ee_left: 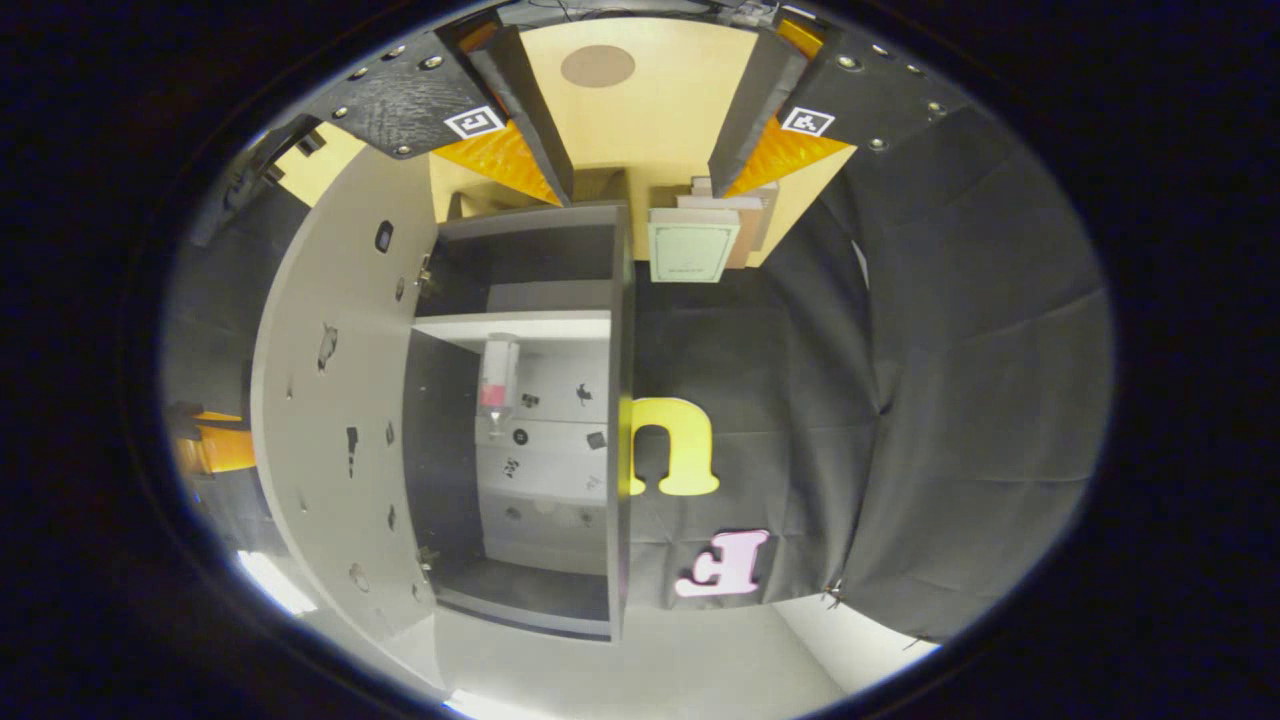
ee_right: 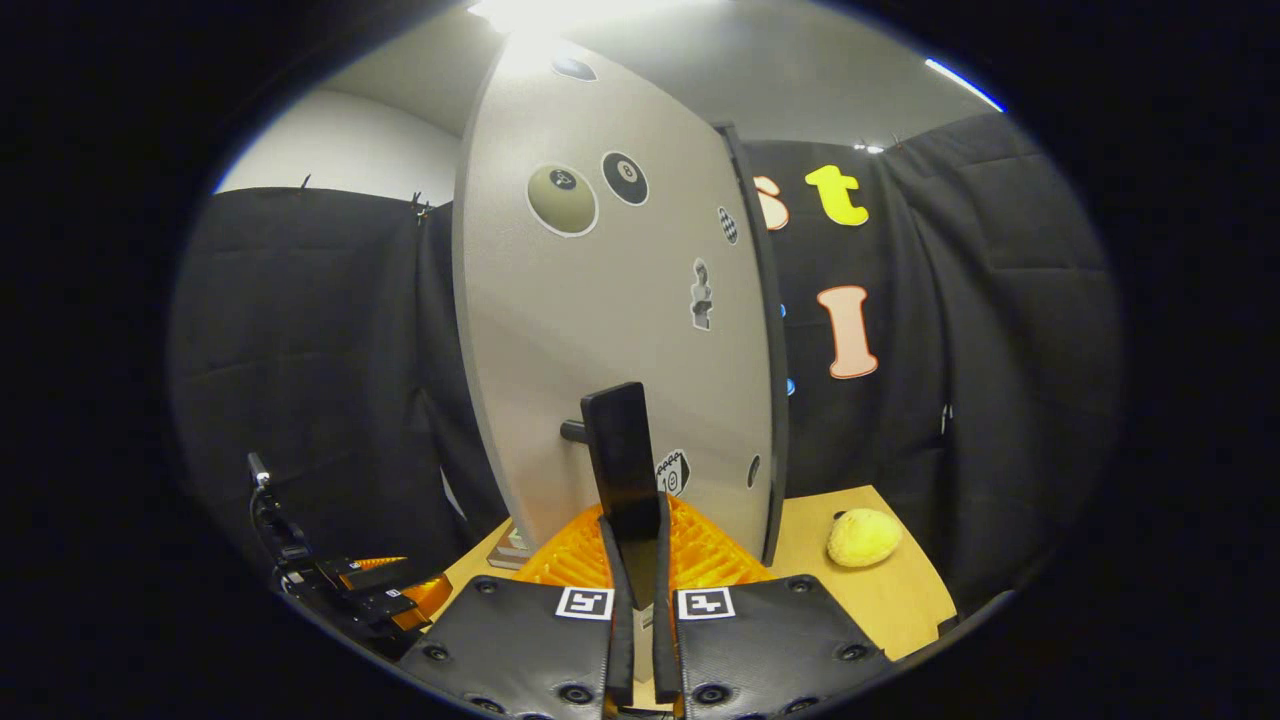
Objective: Open the cabinet door with the right hand, grasp the bottle in the cabinet with the left hand and place it on the coaster, then close the cabinet door with the right hand.
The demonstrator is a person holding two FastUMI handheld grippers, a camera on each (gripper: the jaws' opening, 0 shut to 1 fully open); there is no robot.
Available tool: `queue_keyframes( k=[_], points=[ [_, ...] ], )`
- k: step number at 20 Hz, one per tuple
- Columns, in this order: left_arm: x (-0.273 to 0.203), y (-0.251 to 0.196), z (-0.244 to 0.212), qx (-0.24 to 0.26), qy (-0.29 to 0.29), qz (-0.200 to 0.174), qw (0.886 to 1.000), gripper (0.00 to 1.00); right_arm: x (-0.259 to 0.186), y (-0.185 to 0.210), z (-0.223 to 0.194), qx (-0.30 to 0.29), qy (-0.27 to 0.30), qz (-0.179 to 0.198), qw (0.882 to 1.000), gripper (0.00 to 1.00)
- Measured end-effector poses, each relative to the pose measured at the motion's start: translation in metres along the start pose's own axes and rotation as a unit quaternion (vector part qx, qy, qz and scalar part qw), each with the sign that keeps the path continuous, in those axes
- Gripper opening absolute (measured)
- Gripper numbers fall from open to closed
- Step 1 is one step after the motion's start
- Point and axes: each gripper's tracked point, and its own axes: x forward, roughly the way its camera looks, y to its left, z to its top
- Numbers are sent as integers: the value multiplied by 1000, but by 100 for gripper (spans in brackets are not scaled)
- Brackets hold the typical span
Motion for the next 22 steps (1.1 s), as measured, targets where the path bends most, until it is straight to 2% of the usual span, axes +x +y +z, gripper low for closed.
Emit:
queue_keyframes(
  k=[4, 5, 7, 9, 10, 17, 18, 19, 22],
  points=[
    [12, -24, 1, 3, -2, -31, 1000, 85, -5, -17, 1, 2, -6, -39, 999, 9],
    [15, -28, 2, 2, -1, -37, 999, 83, -6, -21, 0, 2, -7, -48, 999, 5],
    [20, -34, 0, 3, 0, -46, 999, 85, -9, -27, 0, 5, -7, -60, 998, 8],
    [24, -41, 0, 6, 1, -54, 999, 83, -13, -33, 0, 5, -10, -66, 998, 5],
    [25, -43, -1, 8, 1, -56, 998, 85, -12, -32, 0, 4, -14, -69, 998, 8],
    [30, -54, -4, 9, 7, -68, 998, 83, -12, -37, 0, 8, -36, -72, 997, 8],
    [31, -53, -6, 9, 8, -68, 998, 85, -13, -38, 0, 8, -39, -74, 996, 4],
    [31, -54, -6, 10, 9, -68, 998, 85, -14, -40, -1, 9, -40, -77, 996, 8],
    [33, -55, -7, 13, 11, -70, 997, 83, -19, -47, -5, 27, -43, -98, 994, 7]
  ],
)
